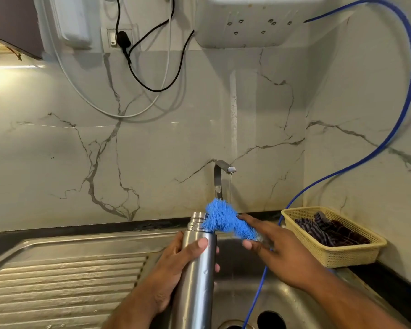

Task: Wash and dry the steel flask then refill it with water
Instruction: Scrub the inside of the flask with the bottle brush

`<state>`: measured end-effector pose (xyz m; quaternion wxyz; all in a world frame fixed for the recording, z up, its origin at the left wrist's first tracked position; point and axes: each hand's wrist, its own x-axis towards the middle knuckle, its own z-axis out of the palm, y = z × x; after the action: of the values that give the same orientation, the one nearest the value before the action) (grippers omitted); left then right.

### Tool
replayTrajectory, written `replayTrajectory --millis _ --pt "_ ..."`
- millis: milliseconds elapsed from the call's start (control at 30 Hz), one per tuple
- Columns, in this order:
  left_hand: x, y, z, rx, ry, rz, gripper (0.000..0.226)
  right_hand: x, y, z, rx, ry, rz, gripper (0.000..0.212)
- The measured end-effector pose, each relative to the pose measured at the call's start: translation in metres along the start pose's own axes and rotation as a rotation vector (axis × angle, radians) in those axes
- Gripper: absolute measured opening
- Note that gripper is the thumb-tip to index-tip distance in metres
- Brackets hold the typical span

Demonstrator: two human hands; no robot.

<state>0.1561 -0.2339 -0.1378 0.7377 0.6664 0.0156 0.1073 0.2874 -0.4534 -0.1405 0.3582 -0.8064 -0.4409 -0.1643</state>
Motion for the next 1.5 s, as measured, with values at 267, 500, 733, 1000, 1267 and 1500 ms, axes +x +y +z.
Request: replayTrajectory --millis 267,500,733,1000,1267,1500 --pt "0.003 0.002 0.002 0.01 0.026 0.043 0.067 0.0 -0.016 0.002 -0.026 0.04 -0.073 0.061" --pt "0.005 0.001 -0.003 0.141 0.098 0.144 0.079 -0.001 -0.009 -0.007 -0.136 0.022 -0.002 0.06" --pt "0.006 0.001 -0.002 0.36 0.236 0.278 0.047 -0.001 -0.016 -0.001 -0.104 0.028 0.03 0.054" --pt "0.008 0.001 0.011 0.498 0.526 0.365 0.047 -0.003 -0.031 -0.001 -0.132 0.004 0.057 0.059" --pt "0.004 -0.007 0.024 0.805 0.335 0.455 0.067 -0.001 -0.025 0.0 -0.113 0.042 0.049 0.064" --pt "0.006 0.004 0.011 0.753 0.523 0.446 0.063 -0.001 -0.022 -0.017 -0.033 0.038 0.04 0.057"
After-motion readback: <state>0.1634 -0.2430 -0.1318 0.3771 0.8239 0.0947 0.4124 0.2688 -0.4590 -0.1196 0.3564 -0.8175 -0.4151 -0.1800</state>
